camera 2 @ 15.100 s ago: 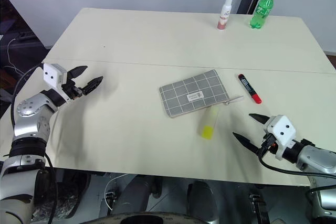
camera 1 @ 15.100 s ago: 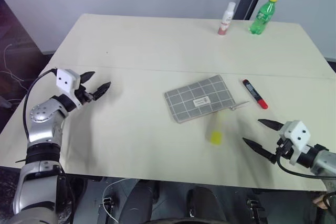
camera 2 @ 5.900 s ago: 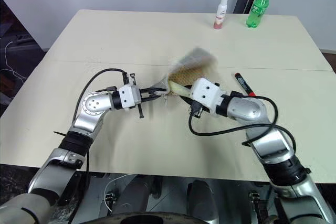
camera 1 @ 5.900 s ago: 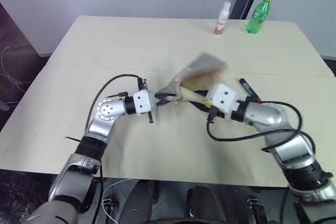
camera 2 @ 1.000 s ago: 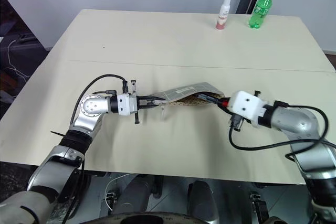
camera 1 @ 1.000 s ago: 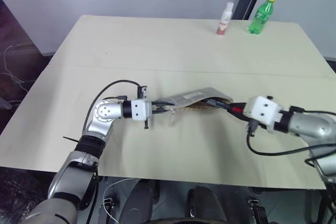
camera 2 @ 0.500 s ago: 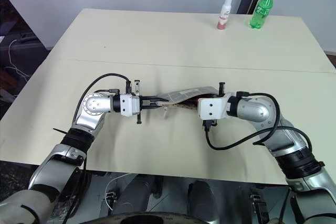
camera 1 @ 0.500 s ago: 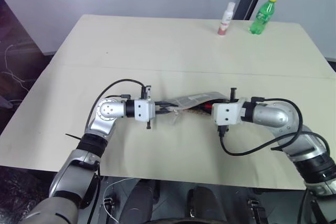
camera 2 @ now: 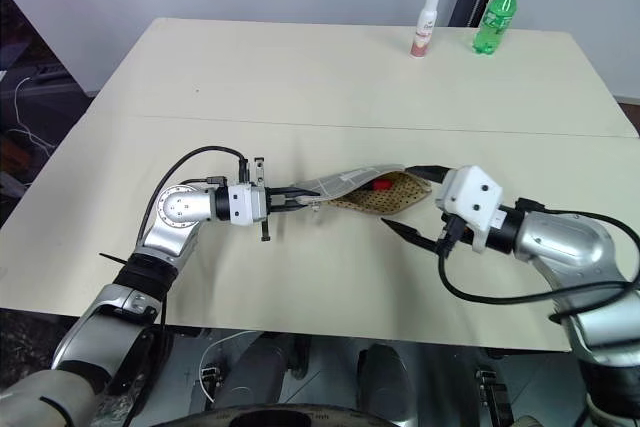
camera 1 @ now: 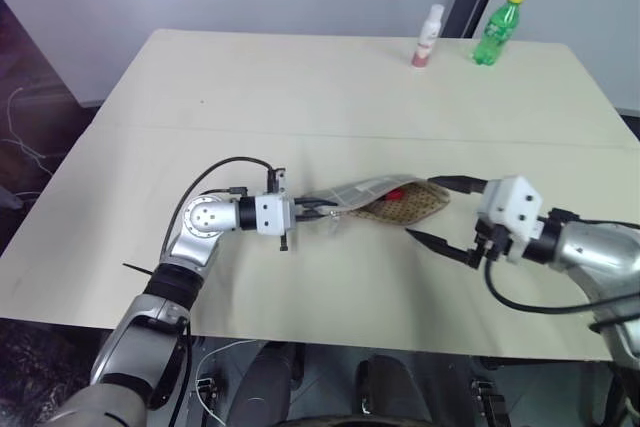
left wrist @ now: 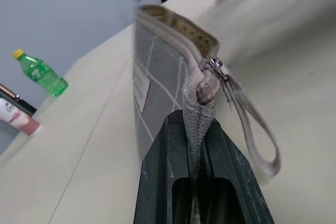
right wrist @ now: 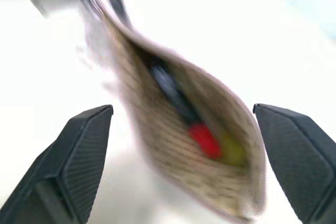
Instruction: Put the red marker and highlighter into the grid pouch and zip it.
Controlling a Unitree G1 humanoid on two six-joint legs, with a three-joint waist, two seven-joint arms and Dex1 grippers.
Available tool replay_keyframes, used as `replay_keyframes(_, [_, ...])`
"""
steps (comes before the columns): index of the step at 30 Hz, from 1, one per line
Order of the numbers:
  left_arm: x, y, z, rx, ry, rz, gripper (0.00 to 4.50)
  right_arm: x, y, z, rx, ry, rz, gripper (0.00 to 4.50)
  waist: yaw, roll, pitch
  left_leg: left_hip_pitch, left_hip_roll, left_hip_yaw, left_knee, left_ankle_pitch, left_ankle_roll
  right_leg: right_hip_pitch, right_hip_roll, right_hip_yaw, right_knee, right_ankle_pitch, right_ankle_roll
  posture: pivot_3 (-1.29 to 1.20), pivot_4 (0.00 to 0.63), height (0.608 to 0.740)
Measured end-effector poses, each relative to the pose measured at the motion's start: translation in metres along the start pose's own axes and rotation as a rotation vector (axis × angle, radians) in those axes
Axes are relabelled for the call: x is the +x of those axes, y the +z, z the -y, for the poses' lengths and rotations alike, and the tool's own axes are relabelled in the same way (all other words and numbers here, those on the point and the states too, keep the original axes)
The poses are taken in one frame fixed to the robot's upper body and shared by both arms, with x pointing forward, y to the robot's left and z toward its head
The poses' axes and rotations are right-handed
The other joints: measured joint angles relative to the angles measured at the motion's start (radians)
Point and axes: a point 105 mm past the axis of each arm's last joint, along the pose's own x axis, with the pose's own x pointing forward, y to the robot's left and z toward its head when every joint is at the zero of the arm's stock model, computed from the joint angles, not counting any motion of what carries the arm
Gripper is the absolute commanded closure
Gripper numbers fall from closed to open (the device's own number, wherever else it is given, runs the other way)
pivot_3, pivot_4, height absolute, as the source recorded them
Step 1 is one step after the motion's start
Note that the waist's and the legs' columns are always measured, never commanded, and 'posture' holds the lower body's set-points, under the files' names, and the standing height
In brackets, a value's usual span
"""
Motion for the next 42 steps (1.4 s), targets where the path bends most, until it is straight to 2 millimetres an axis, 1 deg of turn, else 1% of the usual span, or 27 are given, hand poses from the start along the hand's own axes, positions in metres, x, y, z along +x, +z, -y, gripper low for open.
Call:
replay_keyframes(2, [0.004,-0.001,0.002,0.023,-0.005,-0.014,4.50,0.000,-0.005,-0.015,0.118,0.040,-0.012,0.06,0.000,0.000,0.000,0.000,0.000,0.000,0.000,0.000,0.000,0.000,0.000,0.000,-0.001,0.000,0.000,0.00,0.150,0.740])
replay_keyframes(4, [0.011,-0.001,0.003,0.087,-0.018,-0.031,4.50,0.006,-0.019,-0.031,0.270,0.054,-0.030,0.06,0.001,0.000,0.000,-0.001,0.000,0.000,0.000,0.000,0.000,-0.001,-0.001,0.001,-0.001,0.000,0.000,0.00,0.150,0.740])
replay_keyframes(6, [0.019,-0.001,0.005,0.172,-0.047,-0.049,4.50,0.016,-0.035,-0.049,0.409,0.055,-0.046,0.06,0.001,-0.001,0.000,-0.001,0.000,0.001,-0.001,0.000,0.000,-0.001,-0.001,0.001,-0.002,0.000,0.000,0.00,0.150,0.740])
replay_keyframes(7, [0.021,-0.001,0.005,0.200,-0.058,-0.058,4.50,0.022,-0.040,-0.056,0.454,0.060,-0.046,0.06,0.001,0.000,0.000,-0.002,-0.001,0.001,-0.001,0.000,0.000,-0.002,-0.001,0.001,-0.002,0.000,0.000,0.00,0.150,0.740])
replay_keyframes(9, [0.024,-0.002,0.003,0.251,-0.060,-0.068,4.50,0.035,-0.047,-0.064,0.539,0.040,-0.021,0.06,0.000,0.000,0.000,-0.002,-0.001,0.001,-0.001,0.000,0.000,-0.003,-0.001,0.001,-0.003,0.000,0.000,0.00,0.150,0.740])
replay_keyframes(10, [0.027,-0.001,0.001,0.278,-0.063,-0.071,4.50,0.042,-0.051,-0.064,0.577,0.029,-0.014,0.06,-0.001,0.000,0.000,-0.002,-0.001,0.001,-0.001,0.000,0.000,-0.003,-0.001,0.000,-0.002,0.000,0.000,0.00,0.150,0.740])
replay_keyframes(12, [0.030,0.001,-0.005,0.321,-0.054,-0.068,4.50,0.053,-0.052,-0.064,0.627,0.020,0.003,0.06,0.000,0.000,0.000,-0.002,0.000,0.001,-0.001,0.000,0.000,-0.003,0.000,0.000,-0.002,0.000,0.000,0.00,0.150,0.740])
replay_keyframes(15, [0.032,0.003,-0.010,0.351,-0.043,-0.064,4.50,0.071,-0.042,-0.057,0.652,0.013,0.063,0.06,-0.001,0.000,0.000,-0.002,0.000,0.001,-0.001,0.000,0.000,-0.003,0.000,0.000,-0.002,0.000,0.000,0.00,0.150,0.740])
replay_keyframes(17, [0.032,0.002,-0.009,0.354,-0.041,-0.063,4.50,0.081,-0.040,-0.054,0.664,0.012,0.076,0.06,0.000,0.000,0.000,-0.002,-0.001,0.001,-0.002,0.000,0.000,-0.003,0.001,0.000,-0.002,0.000,0.000,0.00,0.150,0.740])
replay_keyframes(19, [0.032,-0.001,-0.008,0.351,-0.040,-0.072,4.50,0.093,-0.040,-0.046,0.704,-0.013,0.103,0.06,0.000,0.000,0.000,-0.002,-0.001,0.001,-0.002,0.000,0.000,-0.004,0.001,0.000,-0.001,0.000,0.000,0.00,0.150,0.740])
replay_keyframes(21, [0.034,0.000,-0.006,0.353,-0.041,-0.068,4.50,0.105,-0.034,-0.041,0.732,-0.018,0.137,0.06,0.000,0.000,0.000,-0.002,-0.001,0.001,-0.002,0.000,0.000,-0.004,0.001,0.000,0.000,0.000,0.000,0.00,0.150,0.740])
replay_keyframes(24, [0.034,-0.001,-0.006,0.356,-0.036,-0.069,4.50,0.112,-0.024,-0.041,0.749,0.012,0.170,0.06,0.001,0.000,0.000,-0.002,-0.001,0.001,-0.002,0.000,0.000,-0.004,0.003,0.000,0.000,0.000,0.000,0.00,0.150,0.740])
replay_keyframes(27, [0.034,0.000,-0.006,0.364,-0.035,-0.073,4.50,0.113,-0.026,-0.044,0.734,0.035,0.146,0.06,0.000,0.000,0.000,-0.002,-0.001,0.001,-0.002,0.000,0.000,-0.004,0.003,0.000,0.000,0.000,0.000,0.00,0.150,0.740])
replay_keyframes(29, [0.033,-0.001,-0.007,0.366,-0.032,-0.078,4.50,0.112,-0.031,-0.043,0.741,0.032,0.129,0.59,0.000,0.000,0.000,-0.001,-0.001,0.001,-0.002,0.000,0.000,-0.004,0.003,0.000,0.000,0.000,0.000,0.00,0.150,0.740])
replay_keyframes(30, [0.032,-0.001,-0.007,0.367,-0.031,-0.079,4.50,0.111,-0.033,-0.040,0.755,0.023,0.130,0.95,0.000,0.000,0.000,-0.001,-0.001,0.001,-0.002,0.000,0.000,-0.004,0.003,0.000,0.000,0.000,0.000,0.00,0.150,0.740])
replay_keyframes(32, [0.032,-0.001,-0.007,0.365,-0.025,-0.081,4.50,0.110,-0.034,-0.037,0.753,0.024,0.127,1.85,0.000,0.000,0.000,-0.001,-0.001,0.001,-0.002,0.000,0.000,-0.004,0.004,0.000,0.000,0.000,0.000,0.00,0.150,0.740])
replay_keyframes(33, [0.032,-0.001,-0.007,0.363,-0.024,-0.082,4.50,0.109,-0.034,-0.037,0.749,0.032,0.124,2.49,0.000,0.000,0.000,-0.002,-0.001,0.001,-0.002,0.000,0.000,-0.005,0.004,0.000,0.000,0.000,0.000,0.00,0.150,0.740])
replay_keyframes(36, [0.030,-0.002,-0.007,0.365,-0.023,-0.089,4.50,0.107,-0.036,-0.039,0.734,0.046,0.109,4.04,0.000,0.000,0.000,-0.002,-0.001,0.001,-0.002,0.000,0.000,-0.005,0.003,0.000,0.000,0.000,0.000,0.00,0.150,0.740])
replay_keyframes(37, [0.029,-0.003,-0.008,0.366,-0.022,-0.092,4.50,0.105,-0.038,-0.037,0.726,0.038,0.099,4.43,0.000,0.000,0.000,-0.002,-0.001,0.001,-0.002,0.000,0.000,-0.005,0.003,0.000,0.000,0.000,0.000,0.00,0.150,0.740])
replay_keyframes(40, [0.027,-0.004,-0.009,0.366,-0.016,-0.097,4.50,0.097,-0.041,-0.028,0.718,-0.001,0.097,4.43,0.001,0.000,0.000,-0.002,-0.001,0.001,-0.002,0.000,0.000,-0.004,0.003,0.000,0.000,0.000,0.000,0.00,0.150,0.740])
replay_keyframes(42, [0.026,-0.005,-0.009,0.364,-0.010,-0.102,4.50,0.088,-0.046,-0.021,0.716,-0.030,0.087,4.43,0.001,0.000,0.000,-0.002,-0.001,0.001,-0.002,0.000,0.000,-0.004,0.003,0.000,0.000,0.000,0.000,0.00,0.150,0.740])
